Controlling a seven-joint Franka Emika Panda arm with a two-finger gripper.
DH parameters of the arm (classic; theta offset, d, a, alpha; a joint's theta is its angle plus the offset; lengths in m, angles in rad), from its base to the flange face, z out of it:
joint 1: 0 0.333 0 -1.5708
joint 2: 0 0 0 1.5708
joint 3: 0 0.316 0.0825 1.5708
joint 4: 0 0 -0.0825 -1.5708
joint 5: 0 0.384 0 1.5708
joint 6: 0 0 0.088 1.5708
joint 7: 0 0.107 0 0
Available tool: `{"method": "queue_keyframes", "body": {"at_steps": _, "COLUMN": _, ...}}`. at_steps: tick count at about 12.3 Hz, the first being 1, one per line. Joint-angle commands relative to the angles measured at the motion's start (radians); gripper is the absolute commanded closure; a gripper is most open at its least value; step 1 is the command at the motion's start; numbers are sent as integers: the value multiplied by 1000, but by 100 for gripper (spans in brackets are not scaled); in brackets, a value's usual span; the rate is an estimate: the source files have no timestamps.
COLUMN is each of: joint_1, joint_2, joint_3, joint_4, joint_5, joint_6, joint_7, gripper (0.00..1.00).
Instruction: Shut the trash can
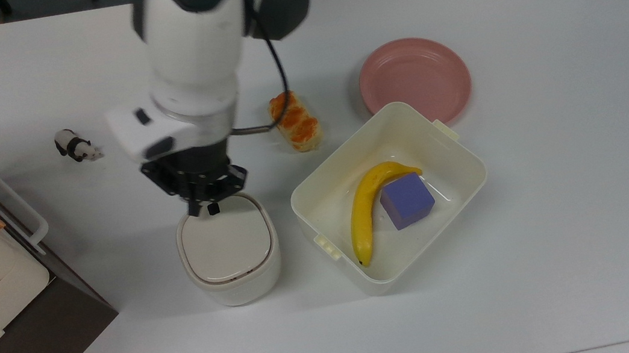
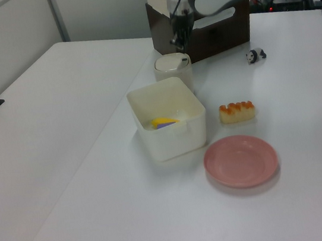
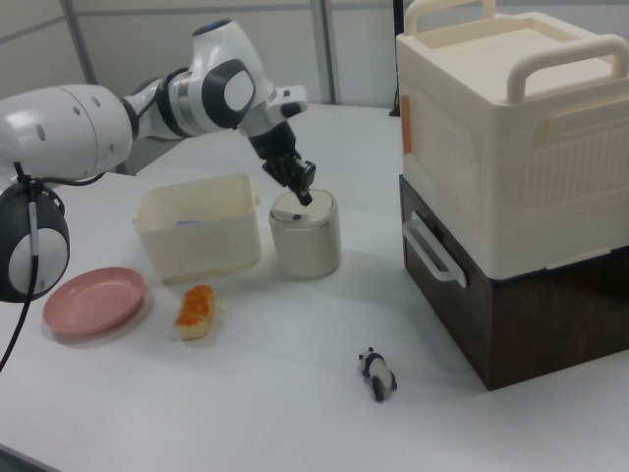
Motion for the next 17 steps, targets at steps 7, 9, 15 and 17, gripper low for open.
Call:
{"method": "queue_keyframes", "body": {"at_steps": 7, "joint_1": -154, "joint_2": -268, "joint_3": 19, "joint_4": -60, "joint_5": 328, "joint_6": -415, "joint_7": -494, "gripper": 100}}
{"method": "queue_keyframes", "body": {"at_steps": 9, "joint_1": -154, "joint_2": -273, "joint_3": 19, "joint_4": -60, "joint_5": 355, "joint_6": -426, "joint_7": -493, "gripper": 100}}
{"method": "queue_keyframes", "body": {"at_steps": 15, "joint_1": -154, "joint_2": -313, "joint_3": 6, "joint_4": -60, "joint_5": 389, "joint_6": -435, "joint_7": -493, "gripper": 0}}
{"method": "queue_keyframes", "body": {"at_steps": 17, "joint_1": -154, "joint_2": -313, "joint_3": 6, "joint_4": -58, "joint_5": 383, "joint_6": -435, "joint_7": -487, "gripper": 0}}
